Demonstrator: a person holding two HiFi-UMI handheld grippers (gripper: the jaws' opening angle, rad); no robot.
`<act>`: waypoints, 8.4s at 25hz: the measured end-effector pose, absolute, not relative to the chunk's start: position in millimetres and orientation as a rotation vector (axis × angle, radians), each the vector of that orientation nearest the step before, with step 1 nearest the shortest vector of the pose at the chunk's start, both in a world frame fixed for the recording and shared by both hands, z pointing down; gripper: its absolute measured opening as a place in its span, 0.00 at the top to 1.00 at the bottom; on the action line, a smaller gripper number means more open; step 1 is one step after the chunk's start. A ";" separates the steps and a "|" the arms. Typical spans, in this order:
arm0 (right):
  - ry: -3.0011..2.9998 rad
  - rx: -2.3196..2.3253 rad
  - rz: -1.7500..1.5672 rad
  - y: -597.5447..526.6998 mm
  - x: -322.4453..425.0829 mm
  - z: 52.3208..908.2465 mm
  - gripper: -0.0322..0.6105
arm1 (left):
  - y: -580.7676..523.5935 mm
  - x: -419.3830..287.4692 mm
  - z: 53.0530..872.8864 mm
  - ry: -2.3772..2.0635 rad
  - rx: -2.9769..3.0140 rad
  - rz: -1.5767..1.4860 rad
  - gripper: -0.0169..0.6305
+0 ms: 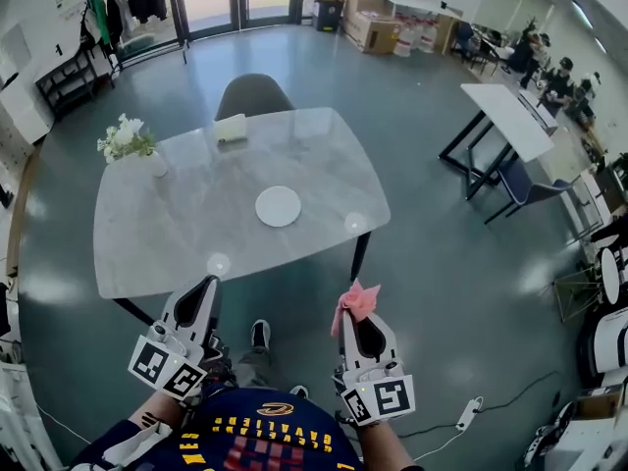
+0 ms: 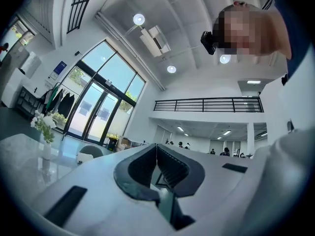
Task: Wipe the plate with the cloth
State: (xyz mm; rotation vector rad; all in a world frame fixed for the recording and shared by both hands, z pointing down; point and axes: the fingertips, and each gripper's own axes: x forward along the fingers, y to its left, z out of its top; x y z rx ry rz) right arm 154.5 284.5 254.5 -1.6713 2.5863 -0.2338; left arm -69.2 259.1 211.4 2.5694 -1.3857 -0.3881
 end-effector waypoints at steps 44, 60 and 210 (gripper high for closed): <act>2.939 -1.420 -0.962 -105.1 78.0 465.4 0.88 | -102.3 -94.7 563.7 -1.022 1.762 0.400 0.91; 3.113 -1.470 -1.283 -133.4 2.9 601.2 0.88 | -108.8 -75.9 663.0 -0.788 1.629 0.592 0.83; 3.300 -1.377 -1.517 -57.6 7.2 658.9 0.88 | -86.8 -46.7 666.8 -0.830 1.448 0.281 0.95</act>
